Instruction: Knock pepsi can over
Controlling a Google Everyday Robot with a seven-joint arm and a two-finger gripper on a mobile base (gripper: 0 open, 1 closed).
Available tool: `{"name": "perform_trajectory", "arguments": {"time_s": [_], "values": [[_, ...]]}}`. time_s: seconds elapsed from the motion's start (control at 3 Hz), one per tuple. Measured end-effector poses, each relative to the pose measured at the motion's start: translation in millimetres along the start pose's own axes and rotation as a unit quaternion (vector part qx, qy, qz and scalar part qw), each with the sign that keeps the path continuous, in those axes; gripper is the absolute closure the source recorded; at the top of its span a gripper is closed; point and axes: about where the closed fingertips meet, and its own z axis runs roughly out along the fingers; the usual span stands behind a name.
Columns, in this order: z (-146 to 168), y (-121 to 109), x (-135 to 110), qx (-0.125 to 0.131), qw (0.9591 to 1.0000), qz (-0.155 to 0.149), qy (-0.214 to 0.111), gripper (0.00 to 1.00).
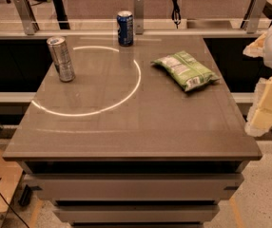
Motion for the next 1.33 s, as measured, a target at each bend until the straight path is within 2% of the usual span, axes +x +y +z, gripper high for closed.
{"name": "perform_trajectory", "arguments": {"time_s": [0.33,0.67,1.0,1.33], "values": [[0.0,0.0,0.0,0.0,1.0,0.0,0.0,0.0],[0.4,-5.0,-5.3,0.002,0.9997,0.005,-0.022,0.0],[4.4,-22.4,-19.9,0.006,0.9965,0.007,-0.084,0.0],[14.0,-47.2,-41.6,0.008,0.9853,0.021,-0.17,0.0]]}}
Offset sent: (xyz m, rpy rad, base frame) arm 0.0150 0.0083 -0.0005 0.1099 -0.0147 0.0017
